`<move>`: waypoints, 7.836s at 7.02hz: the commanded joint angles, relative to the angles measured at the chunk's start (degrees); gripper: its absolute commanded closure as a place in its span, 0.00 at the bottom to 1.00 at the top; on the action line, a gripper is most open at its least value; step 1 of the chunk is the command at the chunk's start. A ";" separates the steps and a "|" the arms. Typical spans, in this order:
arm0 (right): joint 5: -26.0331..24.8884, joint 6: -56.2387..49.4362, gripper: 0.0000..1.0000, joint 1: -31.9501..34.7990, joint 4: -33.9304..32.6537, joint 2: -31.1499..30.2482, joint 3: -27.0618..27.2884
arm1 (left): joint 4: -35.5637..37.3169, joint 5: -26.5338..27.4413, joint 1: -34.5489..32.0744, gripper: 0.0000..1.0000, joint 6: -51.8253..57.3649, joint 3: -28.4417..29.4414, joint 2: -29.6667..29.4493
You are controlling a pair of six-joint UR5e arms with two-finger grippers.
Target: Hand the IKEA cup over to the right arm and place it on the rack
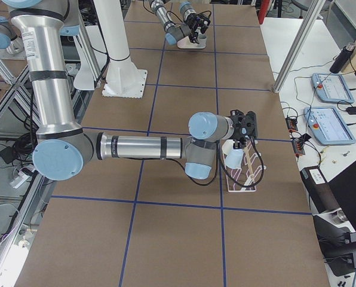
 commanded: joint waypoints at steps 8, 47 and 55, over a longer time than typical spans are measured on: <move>5.48 -32.66 1.00 -0.42 -32.22 -0.56 -2.78 | -0.03 0.10 0.41 0.01 0.00 1.44 0.09; 1.69 -19.41 0.00 -7.54 -58.52 4.02 19.19 | 17.43 -30.31 -27.80 0.00 58.00 -11.81 38.95; 0.81 -19.41 0.00 -8.60 -54.22 1.82 19.28 | 46.20 -20.81 -22.71 0.00 82.27 -24.49 58.53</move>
